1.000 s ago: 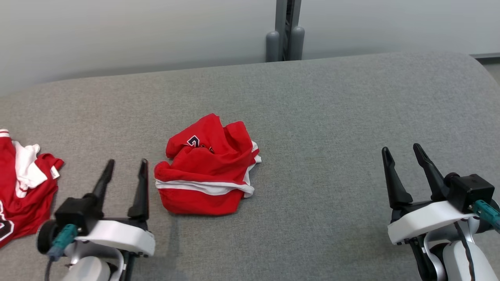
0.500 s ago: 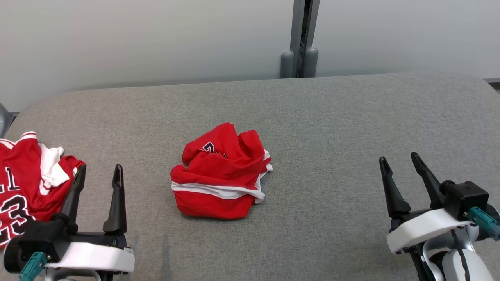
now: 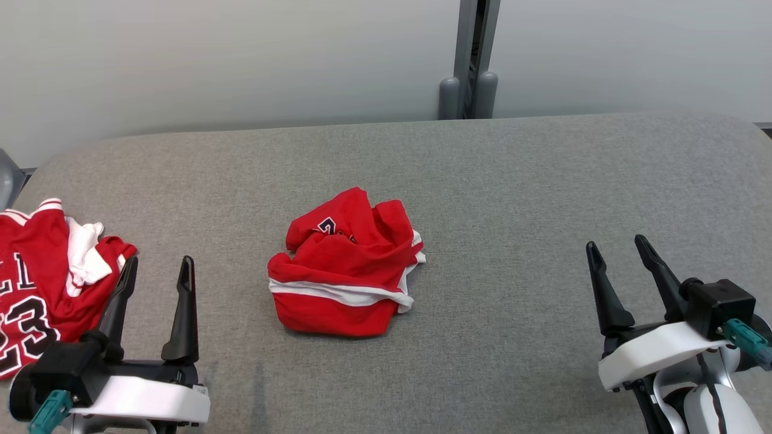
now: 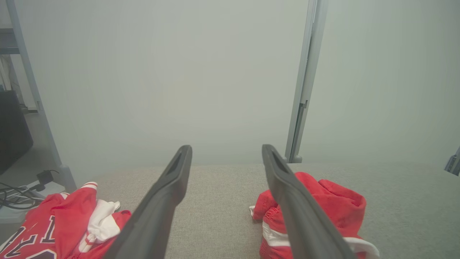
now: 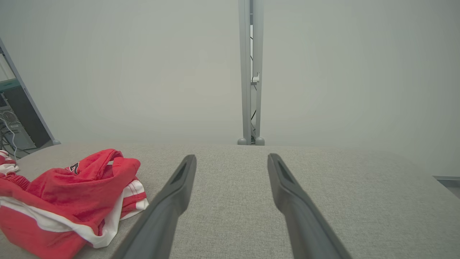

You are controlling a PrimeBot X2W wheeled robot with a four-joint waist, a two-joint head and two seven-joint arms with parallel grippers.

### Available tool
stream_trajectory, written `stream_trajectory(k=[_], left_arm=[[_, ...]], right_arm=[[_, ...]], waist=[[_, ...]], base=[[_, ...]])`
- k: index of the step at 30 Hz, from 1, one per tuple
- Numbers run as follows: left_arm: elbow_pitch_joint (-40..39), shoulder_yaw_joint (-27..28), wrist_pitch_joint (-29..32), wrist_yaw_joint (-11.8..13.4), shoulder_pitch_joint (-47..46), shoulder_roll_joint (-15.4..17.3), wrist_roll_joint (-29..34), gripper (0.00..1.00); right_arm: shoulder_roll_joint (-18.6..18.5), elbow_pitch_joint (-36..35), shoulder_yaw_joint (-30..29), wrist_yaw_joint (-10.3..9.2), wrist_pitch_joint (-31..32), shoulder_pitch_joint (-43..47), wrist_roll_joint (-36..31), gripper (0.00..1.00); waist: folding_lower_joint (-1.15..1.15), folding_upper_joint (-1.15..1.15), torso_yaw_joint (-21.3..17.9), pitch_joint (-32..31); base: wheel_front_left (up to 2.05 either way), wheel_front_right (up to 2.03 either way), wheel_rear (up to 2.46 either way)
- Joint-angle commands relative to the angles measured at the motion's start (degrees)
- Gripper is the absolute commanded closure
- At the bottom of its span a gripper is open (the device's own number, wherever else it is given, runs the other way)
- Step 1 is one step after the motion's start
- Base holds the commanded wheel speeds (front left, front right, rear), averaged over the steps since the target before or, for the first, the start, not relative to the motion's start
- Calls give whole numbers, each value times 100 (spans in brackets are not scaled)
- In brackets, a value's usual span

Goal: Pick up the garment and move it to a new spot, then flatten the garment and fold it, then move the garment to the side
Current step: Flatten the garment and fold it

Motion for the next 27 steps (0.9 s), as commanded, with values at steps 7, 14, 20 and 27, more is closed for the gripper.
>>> stream_trajectory(k=[7,14,20,27], left_arm=[[27,-72,-18,-124,-275,-2,25,0],[91,-235,-30,-253,-641,-150,92,0],[339,-288,-64,-483,-1013,-360,113,0],[639,-289,-80,-816,-1399,-745,231,0]], right_arm=[[-227,107,193,1,103,-220,21,0],[-748,692,977,1,328,-866,279,0],[-1115,1439,1889,0,347,-1647,598,0],[-1471,2193,2937,0,205,-2585,1101,0]], waist=[[0,0,247,136],[0,0,695,531],[0,0,1109,981],[0,0,1496,1402]], base=[[0,0,0],[0,0,0],[0,0,0],[0,0,0]])
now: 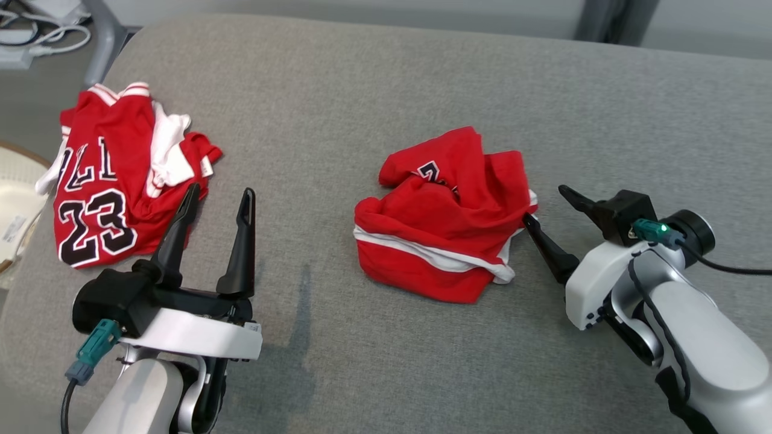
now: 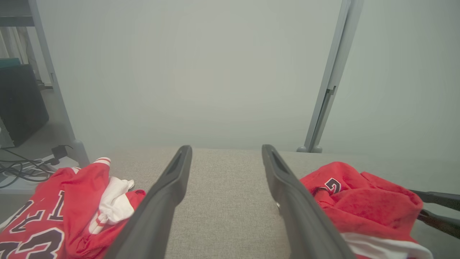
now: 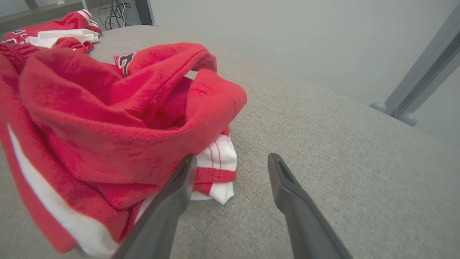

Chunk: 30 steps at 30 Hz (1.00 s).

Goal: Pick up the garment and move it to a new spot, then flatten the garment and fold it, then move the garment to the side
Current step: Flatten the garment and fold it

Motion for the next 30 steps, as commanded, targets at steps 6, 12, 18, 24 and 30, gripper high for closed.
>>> stream_trajectory(k=[6,12,18,24,30], left_arm=[[158,171,-25,-265,-220,-233,221,0],[257,324,-26,-424,-229,-383,382,0],[308,536,-26,-526,-105,-456,529,0],[331,689,-27,-519,52,-448,622,0],[323,779,-21,-462,225,-360,638,0]], right_arm=[[-267,270,727,-1,-71,-497,498,0],[-416,333,1104,-1,-196,-698,895,100],[-590,59,1303,-1,-223,-613,1181,100],[-773,-677,985,-1,13,-217,1496,100],[-903,-1680,37,-1,547,514,1960,100]], waist=[[0,0,187,272],[0,0,130,271],[0,0,-107,166],[0,0,-463,-63],[0,0,-845,-271]], base=[[0,0,0],[0,0,0],[0,0,0],[0,0,0],[0,0,0]])
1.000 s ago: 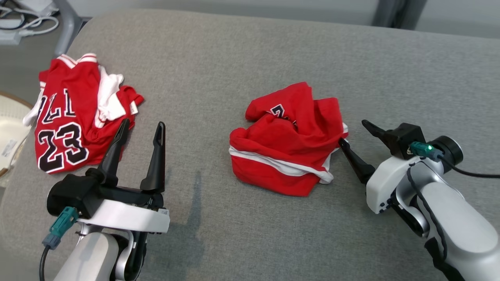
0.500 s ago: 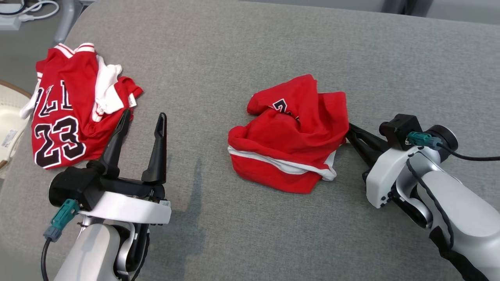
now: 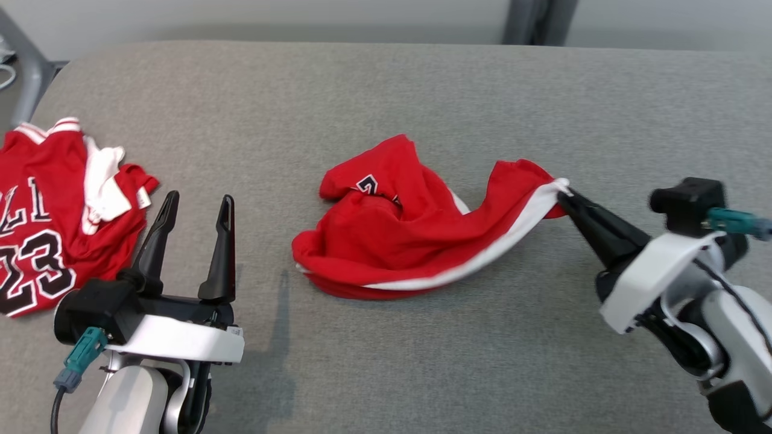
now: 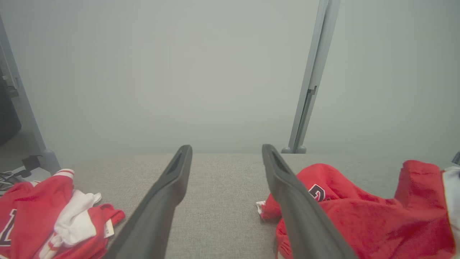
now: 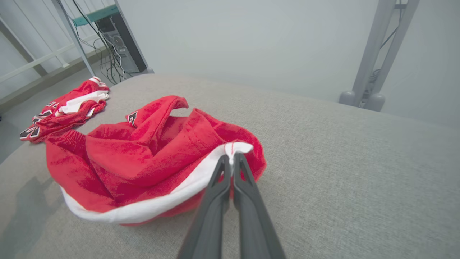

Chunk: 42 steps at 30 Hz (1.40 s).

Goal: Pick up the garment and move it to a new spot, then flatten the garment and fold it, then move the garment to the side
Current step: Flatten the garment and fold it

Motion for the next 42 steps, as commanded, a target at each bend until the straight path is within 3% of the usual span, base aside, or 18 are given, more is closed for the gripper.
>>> stream_trajectory(k=[1,9,14,20,21,23,24,34,42], left_arm=[[-24,34,-9,29,60,48,14,0],[-121,-13,115,37,87,114,-18,0],[-125,-90,160,25,62,100,-21,0],[-109,-131,165,30,44,105,-38,0],[-99,-129,163,25,47,115,-42,0],[-84,-121,158,14,58,133,-60,0],[-75,-120,156,11,65,140,-66,0],[-140,-13,123,170,241,166,-97,0],[-268,180,92,358,558,243,-151,0]], right_arm=[[-47,-236,-274,0,142,251,58,100],[231,-939,-1668,-1,627,1426,-124,100],[511,-669,-1911,-1,517,1792,-349,100],[729,66,-1898,0,-87,1753,-581,100],[740,193,-1869,-1,-184,1729,-612,96],[800,405,-1836,-1,-367,1679,-601,49],[817,489,-1822,-1,-443,1670,-607,0],[925,716,-1982,-1,-1051,1952,-731,0],[1151,-28,-2738,-1,-1332,2124,-1424,0]], waist=[[0,0,-197,-129],[0,0,-405,-84],[0,0,-459,-4],[0,0,-488,36],[0,0,-493,30],[0,0,-508,18],[0,0,-516,7],[0,0,-614,-196],[0,0,-715,-467]], base=[[0,0,0],[0,0,0],[0,0,0],[0,0,0],[0,0,0],[0,0,0],[0,0,0],[0,0,0],[0,0,0]])
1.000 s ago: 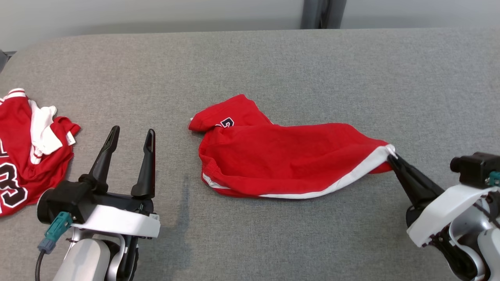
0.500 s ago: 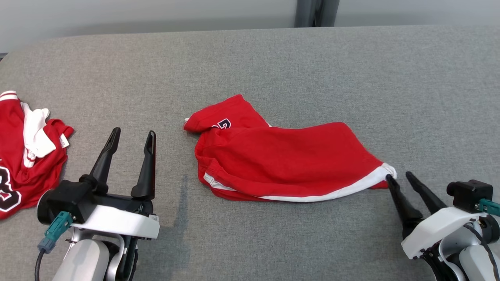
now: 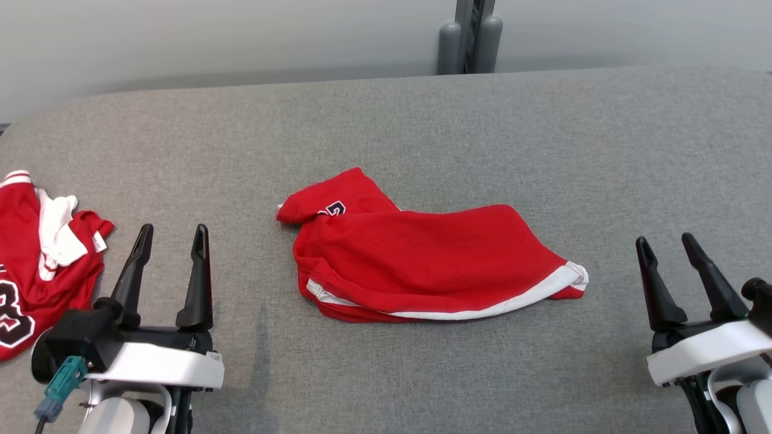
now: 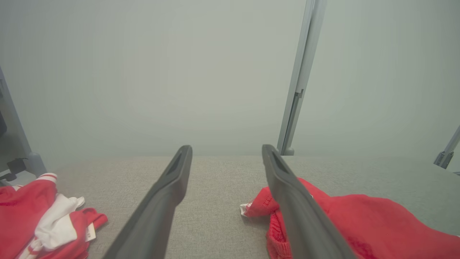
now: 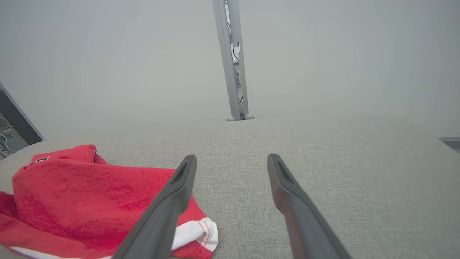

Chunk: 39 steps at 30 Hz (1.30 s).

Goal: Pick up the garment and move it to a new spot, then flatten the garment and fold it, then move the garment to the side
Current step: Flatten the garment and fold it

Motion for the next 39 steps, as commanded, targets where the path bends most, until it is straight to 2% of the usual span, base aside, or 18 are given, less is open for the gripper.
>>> stream_trajectory(k=[1,7,12,27,31,39], left_arm=[[-23,35,-17,26,64,43,-11,0],[-130,9,61,117,285,112,42,0],[-232,-48,130,177,457,131,52,0],[-358,-167,264,239,579,172,64,0],[-294,-426,567,23,379,178,19,0],[212,-1276,1716,-920,-70,271,-300,0]], right_arm=[[57,-138,-83,1,-4,46,-129,0],[437,-903,-383,1,315,184,-809,0],[655,-1289,-439,1,586,425,-1008,0],[796,-1521,-459,1,790,598,-1055,0],[775,-1551,-443,1,828,546,-1043,0],[758,-1486,-239,1,894,419,-1005,0]], waist=[[0,0,-23,-75],[0,0,-17,-312],[0,0,1,-429],[0,0,21,-427],[0,0,51,-364],[0,0,-113,-130]], base=[[0,0,0],[0,0,0],[0,0,0],[0,0,0],[0,0,0],[0,0,0]])
